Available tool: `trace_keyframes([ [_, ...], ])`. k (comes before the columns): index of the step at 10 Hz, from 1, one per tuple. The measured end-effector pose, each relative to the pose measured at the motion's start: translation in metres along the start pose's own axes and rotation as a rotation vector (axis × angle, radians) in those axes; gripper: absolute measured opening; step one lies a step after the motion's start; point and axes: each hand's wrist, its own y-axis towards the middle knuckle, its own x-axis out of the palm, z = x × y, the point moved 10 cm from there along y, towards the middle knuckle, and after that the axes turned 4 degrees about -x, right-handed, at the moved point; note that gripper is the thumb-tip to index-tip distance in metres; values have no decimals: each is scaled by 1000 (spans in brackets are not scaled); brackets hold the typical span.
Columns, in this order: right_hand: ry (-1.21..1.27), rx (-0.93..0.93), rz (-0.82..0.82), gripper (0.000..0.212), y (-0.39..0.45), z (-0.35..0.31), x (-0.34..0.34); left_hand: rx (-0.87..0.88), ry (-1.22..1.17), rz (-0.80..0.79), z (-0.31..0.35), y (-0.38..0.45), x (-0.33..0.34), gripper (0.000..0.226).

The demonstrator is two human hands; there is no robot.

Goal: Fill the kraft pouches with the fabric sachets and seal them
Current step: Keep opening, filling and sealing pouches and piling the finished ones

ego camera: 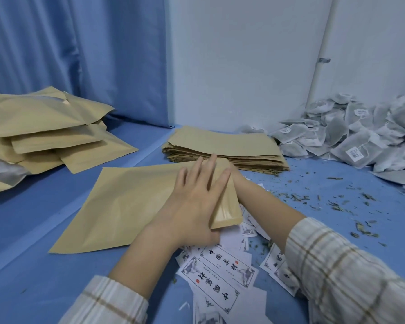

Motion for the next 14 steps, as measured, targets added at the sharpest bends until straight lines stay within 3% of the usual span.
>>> trace_keyframes([
  [2, 127, 46, -105, 27, -15, -22, 1, -61, 43, 139, 8, 3, -26, 88],
  [4, -36, -3, 134, 11, -8, -58, -40, -104, -123, 371, 25, 8, -80, 87],
  [5, -189, -46, 121, 36, -26, -91, -52, -88, -219, 469, 32, 15, -104, 81],
  [6, -337, -236, 59, 42, -49, -143, -73, -52, -430, 517, 28, 25, -131, 71],
  [7, -538, -536, 68, 30, -85, -205, -109, -89, -615, 606, 9, 33, -164, 54],
  [8, -824, -783, 156, 35, -108, -244, -146, -99, -674, 664, 2, 43, -190, 37],
  [9, -877, -872, 175, 49, -114, -255, -173, -143, -806, 695, -4, 59, -210, 25],
  [10, -665, -922, 176, 51, -116, -265, -201, -185, -1002, 666, -9, 77, -222, 23],
  [11, -435, -831, 85, 36, -109, -260, -218, -200, -1197, 652, -13, 91, -224, 15],
  [13, -278, -759, 36, 29, -88, -247, -243, -278, -1409, 619, -28, 104, -203, 4],
  [14, -250, -771, 163, 16, -79, -240, -263, -359, -1454, 598, -36, 112, -191, 8],
])
